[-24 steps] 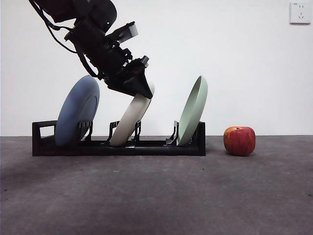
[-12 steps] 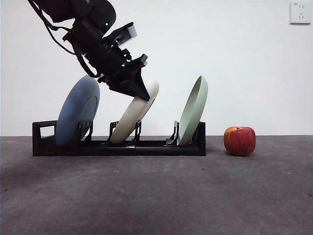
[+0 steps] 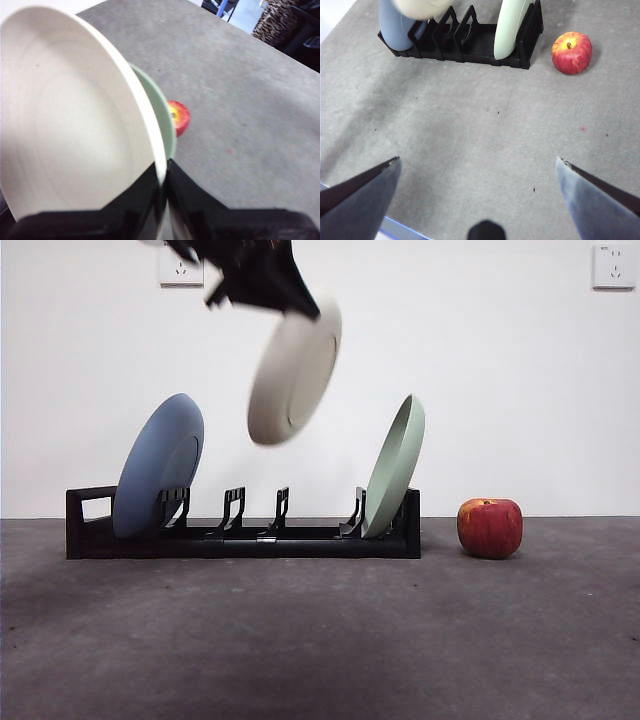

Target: Take the yellow plate from the plate rack,put the plate on the table,take the apple from the table,put the apple in the plate

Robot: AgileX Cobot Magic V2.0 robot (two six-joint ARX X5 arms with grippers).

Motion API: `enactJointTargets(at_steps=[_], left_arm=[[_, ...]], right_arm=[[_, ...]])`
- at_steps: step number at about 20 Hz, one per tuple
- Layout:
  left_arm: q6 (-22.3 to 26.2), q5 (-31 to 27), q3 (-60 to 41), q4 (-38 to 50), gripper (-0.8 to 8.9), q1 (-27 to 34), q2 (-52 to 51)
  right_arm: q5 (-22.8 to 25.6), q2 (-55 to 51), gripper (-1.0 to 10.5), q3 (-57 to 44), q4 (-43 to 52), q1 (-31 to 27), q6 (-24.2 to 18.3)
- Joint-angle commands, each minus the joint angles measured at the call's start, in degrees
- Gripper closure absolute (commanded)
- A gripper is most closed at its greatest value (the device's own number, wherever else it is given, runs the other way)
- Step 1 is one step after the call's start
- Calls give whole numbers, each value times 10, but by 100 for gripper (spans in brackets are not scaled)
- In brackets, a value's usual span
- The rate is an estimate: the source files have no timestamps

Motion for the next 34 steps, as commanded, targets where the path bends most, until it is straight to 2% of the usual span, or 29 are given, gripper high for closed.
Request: enactJointTargets(at_steps=[1,5,11,14,17,19,23,25,29,34], left_arm=[[62,-18,6,-62,819,-13,-52],[134,-152,6,-191,819,-71,-147],[137,-393,-2,-337,818,-252,-188],[103,-464,-80,-327,818,-342,-188],[63,-534,-203,-265,819,-404,-188],[43,-552,-287,-204,819,-428,-188],[39,-608,-422,-75,819,-458,-186],[39,-616,-466,-31,819,-463,-181],[35,-617,-508,20,819,-463,-154],[30,-621,-509,55,819,-466,-88]], right_arm=[[-2,-1,383,3,4,0,-4],[-2,0,383,3,11,0,-4],[-2,10,383,3,24,0,-3],[-2,10,383,3,24,0,-3],[-2,10,383,3,24,0,-4],[-2,10,383,3,24,0,-4],[-2,10,383,3,24,0,-4],[-2,11,383,3,25,0,-4],[-2,17,383,3,26,0,-4],[-3,23,383,3,25,0,-4]])
